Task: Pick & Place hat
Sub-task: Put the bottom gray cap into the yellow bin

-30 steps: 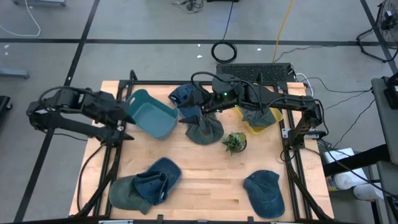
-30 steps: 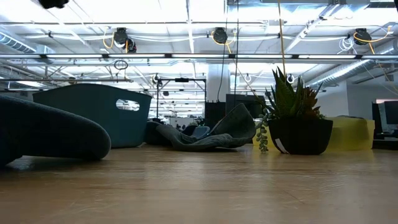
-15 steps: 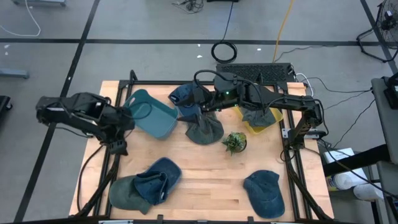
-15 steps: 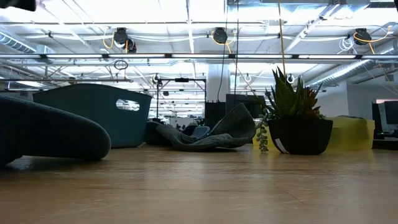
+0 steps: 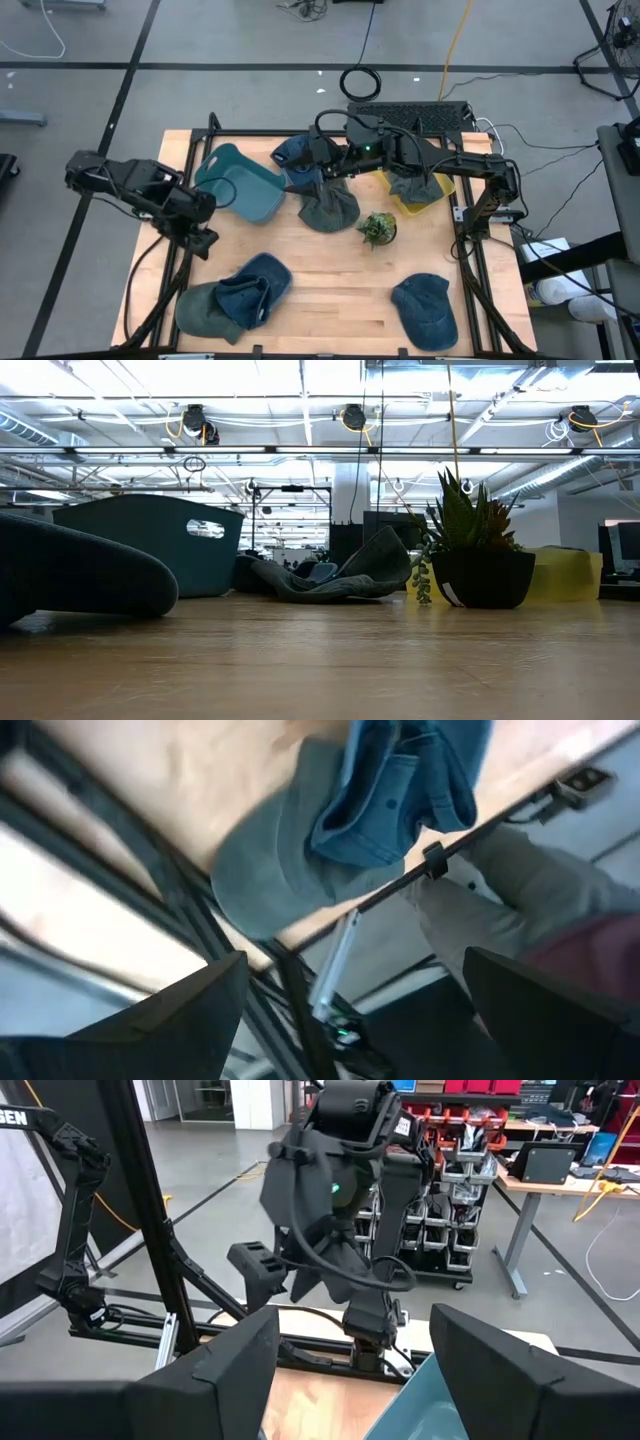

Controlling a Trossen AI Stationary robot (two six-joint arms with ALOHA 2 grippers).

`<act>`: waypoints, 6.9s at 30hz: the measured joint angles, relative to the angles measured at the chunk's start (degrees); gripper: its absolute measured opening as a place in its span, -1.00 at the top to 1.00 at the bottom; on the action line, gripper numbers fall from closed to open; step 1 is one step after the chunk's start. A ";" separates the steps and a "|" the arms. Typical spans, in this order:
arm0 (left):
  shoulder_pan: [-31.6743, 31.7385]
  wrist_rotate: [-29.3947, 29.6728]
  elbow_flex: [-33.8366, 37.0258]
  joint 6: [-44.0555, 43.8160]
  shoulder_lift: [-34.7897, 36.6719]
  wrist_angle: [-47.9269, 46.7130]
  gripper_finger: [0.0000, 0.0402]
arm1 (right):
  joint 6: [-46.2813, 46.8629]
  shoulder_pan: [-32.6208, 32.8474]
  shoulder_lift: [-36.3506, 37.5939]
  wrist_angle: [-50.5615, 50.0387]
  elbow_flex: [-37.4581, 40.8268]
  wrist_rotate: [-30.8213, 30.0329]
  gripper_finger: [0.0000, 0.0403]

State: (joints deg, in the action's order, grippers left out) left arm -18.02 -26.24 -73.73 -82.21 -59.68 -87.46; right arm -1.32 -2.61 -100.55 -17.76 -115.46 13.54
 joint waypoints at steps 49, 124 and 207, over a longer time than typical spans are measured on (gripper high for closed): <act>-23.09 5.31 0.02 -47.01 -17.65 5.39 -0.89 | -3.02 -0.03 0.00 3.36 -0.01 0.09 -0.23; -31.26 5.67 7.43 -31.81 -44.24 17.17 0.26 | -2.52 -0.02 0.00 2.45 0.00 0.07 -0.23; 6.20 50.04 -2.81 0.30 -3.48 18.17 0.98 | 2.92 5.49 7.24 1.38 -0.02 -2.71 -0.23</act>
State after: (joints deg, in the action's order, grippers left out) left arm -11.82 23.80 -76.54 -81.91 -63.16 -69.29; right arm 1.60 2.87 -93.31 -16.38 -115.48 10.83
